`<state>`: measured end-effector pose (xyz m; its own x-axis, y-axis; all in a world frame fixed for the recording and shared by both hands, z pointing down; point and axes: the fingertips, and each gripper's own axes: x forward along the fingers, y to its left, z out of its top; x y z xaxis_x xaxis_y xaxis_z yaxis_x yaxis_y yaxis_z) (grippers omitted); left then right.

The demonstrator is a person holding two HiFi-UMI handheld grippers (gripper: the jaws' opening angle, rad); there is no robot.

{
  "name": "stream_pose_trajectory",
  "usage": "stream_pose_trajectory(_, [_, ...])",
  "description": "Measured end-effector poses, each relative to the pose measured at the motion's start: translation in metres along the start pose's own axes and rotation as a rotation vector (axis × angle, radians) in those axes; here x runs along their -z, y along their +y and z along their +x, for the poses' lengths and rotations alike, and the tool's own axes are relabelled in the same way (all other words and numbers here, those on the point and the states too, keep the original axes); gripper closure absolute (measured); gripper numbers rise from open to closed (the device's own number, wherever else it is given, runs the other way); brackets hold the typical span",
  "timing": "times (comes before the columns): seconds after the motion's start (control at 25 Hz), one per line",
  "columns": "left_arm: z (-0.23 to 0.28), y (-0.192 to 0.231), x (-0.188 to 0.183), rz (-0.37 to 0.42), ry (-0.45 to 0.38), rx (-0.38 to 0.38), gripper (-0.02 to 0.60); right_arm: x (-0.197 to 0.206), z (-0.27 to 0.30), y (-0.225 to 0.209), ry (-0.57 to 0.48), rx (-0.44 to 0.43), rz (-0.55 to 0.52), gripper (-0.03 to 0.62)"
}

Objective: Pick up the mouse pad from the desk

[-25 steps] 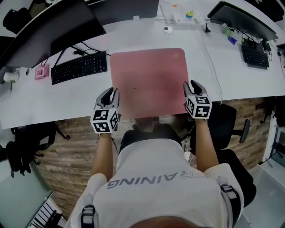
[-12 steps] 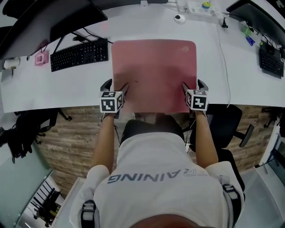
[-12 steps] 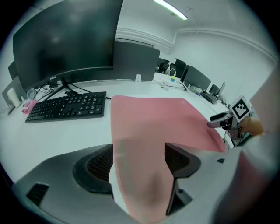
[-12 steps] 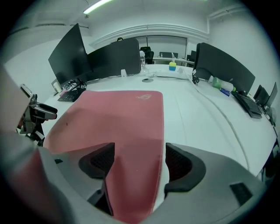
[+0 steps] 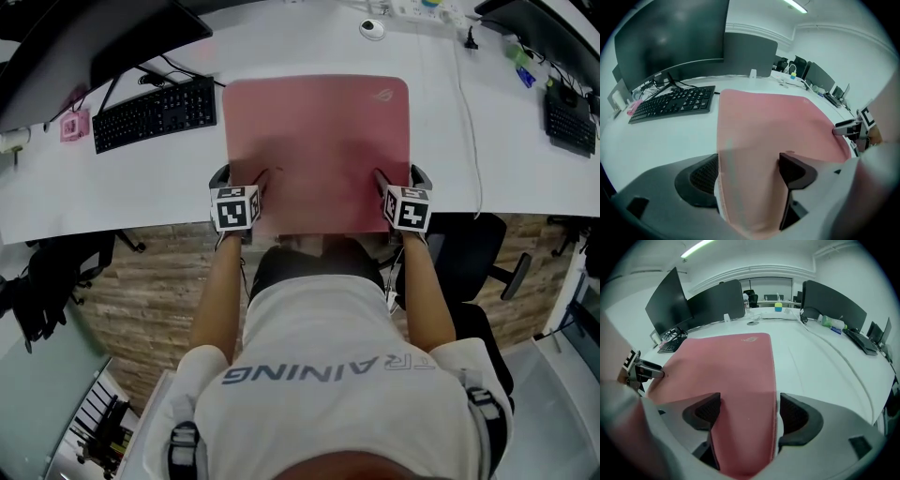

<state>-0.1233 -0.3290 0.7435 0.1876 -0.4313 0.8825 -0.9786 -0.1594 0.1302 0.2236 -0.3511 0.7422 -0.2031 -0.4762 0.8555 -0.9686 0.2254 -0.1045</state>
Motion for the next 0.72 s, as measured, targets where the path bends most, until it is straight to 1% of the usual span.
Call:
stream_pose_trajectory(0.24, [0.002, -0.004, 0.0, -0.002, 0.047, -0.011, 0.192, 0.0, -0.002, -0.001, -0.007, 0.007, -0.006, 0.207])
stream_pose_trajectory(0.4, [0.001, -0.005, 0.001, -0.005, 0.05, -0.03, 0.193, 0.0, -0.002, 0.001, -0.001, 0.01, -0.003, 0.22])
stream_pose_trajectory(0.52, [0.0, -0.01, 0.0, 0.0, 0.065, -0.03, 0.23, 0.0, -0.003, 0.007, -0.011, 0.019, 0.007, 0.277])
stream_pose_trajectory(0.6, [0.0, -0.011, 0.0, 0.002, 0.069, -0.025, 0.238, 0.001, -0.003, 0.011, -0.013, 0.017, 0.009, 0.324])
stream_pose_trajectory(0.64, [0.0, -0.011, 0.0, 0.0, 0.066, -0.024, 0.238, 0.001, -0.003, 0.013, -0.012, 0.014, 0.008, 0.332])
stream_pose_trajectory(0.72, [-0.002, -0.013, 0.001, -0.003, 0.059, -0.02, 0.263, 0.002, -0.004, 0.015, -0.006, 0.006, 0.008, 0.346])
